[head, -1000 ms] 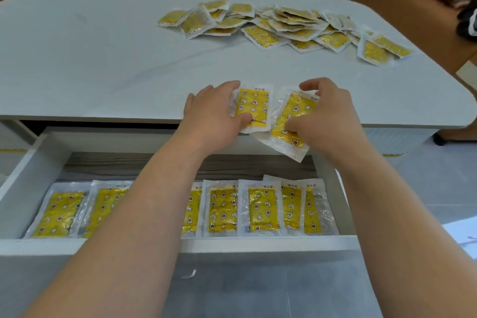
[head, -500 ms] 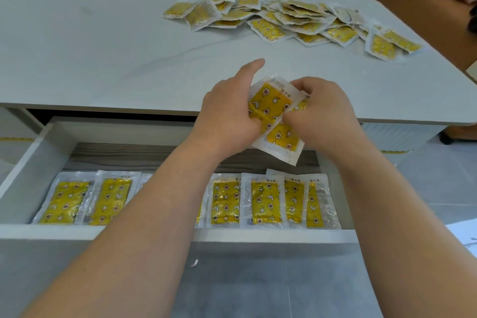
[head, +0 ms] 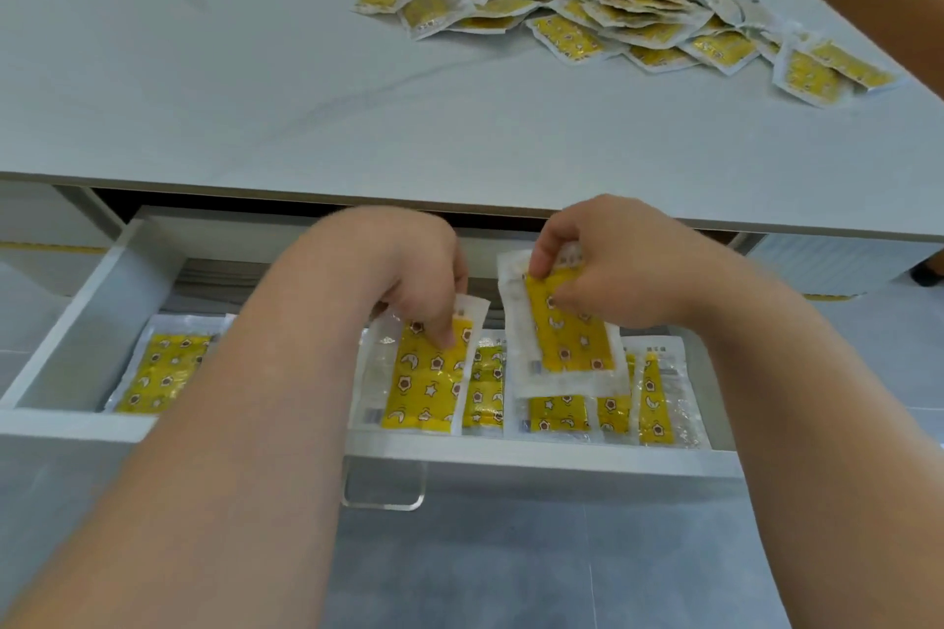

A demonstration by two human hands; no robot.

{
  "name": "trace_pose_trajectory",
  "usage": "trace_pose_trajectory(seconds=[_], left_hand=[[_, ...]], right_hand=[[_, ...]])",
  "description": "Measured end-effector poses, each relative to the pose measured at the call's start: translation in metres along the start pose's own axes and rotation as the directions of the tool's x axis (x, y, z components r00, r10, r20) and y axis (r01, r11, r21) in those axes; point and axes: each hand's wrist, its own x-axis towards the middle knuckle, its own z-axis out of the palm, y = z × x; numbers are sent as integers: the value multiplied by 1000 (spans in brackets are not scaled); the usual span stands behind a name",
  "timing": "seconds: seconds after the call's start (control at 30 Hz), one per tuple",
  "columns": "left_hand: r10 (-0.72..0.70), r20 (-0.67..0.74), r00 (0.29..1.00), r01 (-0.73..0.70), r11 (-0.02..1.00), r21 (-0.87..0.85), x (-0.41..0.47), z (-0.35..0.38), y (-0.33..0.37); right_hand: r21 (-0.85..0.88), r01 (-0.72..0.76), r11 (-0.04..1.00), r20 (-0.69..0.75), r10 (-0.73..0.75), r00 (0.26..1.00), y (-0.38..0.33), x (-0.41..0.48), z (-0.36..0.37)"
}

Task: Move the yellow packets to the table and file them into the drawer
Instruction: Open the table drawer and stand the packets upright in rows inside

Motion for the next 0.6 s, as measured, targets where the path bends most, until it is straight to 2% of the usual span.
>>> trace_pose_trajectory(seconds=[0.23,0.5,0.6], left_hand=[[-50,-4,999,50,998,-26,35,23,-16],[-75,-6,997,75,997,10,62,38,-29],[-40,-22,999,41,998,40,66,38,-31]], right_hand=[[-12,-30,999,158,31,987,-1,14,27],[112,-74,991,186,53,981,2,21,35],[158,-89,983,205,56,977,-1,25,40]])
